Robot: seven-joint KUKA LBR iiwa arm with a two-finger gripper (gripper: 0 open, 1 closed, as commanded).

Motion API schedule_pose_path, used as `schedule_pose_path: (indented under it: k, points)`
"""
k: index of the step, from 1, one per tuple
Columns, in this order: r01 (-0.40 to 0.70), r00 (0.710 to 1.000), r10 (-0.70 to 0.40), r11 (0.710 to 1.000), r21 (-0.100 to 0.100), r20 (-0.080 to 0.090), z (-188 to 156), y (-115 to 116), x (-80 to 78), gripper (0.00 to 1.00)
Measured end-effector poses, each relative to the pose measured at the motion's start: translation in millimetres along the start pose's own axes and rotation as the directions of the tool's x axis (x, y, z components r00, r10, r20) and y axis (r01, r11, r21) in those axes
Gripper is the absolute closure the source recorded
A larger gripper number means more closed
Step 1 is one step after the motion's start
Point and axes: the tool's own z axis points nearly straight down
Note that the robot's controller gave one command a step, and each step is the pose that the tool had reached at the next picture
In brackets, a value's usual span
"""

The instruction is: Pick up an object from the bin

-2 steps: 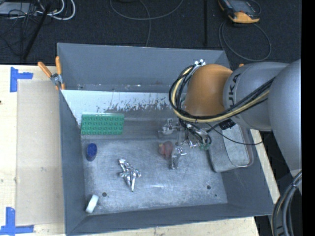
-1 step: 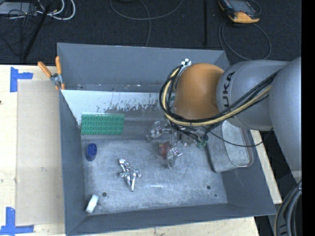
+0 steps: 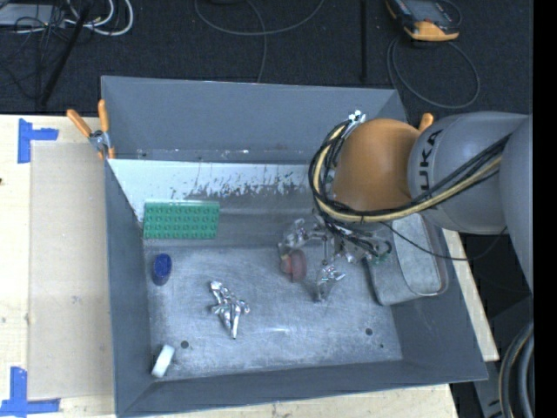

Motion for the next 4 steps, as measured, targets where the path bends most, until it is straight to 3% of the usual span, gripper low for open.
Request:
schedule_pose_path:
  k: [1,2,3,4]
  points:
    - [0.002,1.0,-0.002,1.0,0.003,-0.004,-1,-1,0.1,1.0]
    - [0.238,0.971,-0.238,0.971,0.006,0.002,-175,-3,1.9,1.0]
    - [0.349,0.937,-0.349,0.937,-0.009,-0.01,-97,23,23.3,1.0]
    - [0.347,0.938,-0.347,0.938,-0.003,-0.005,-101,21,21.8,0.0]
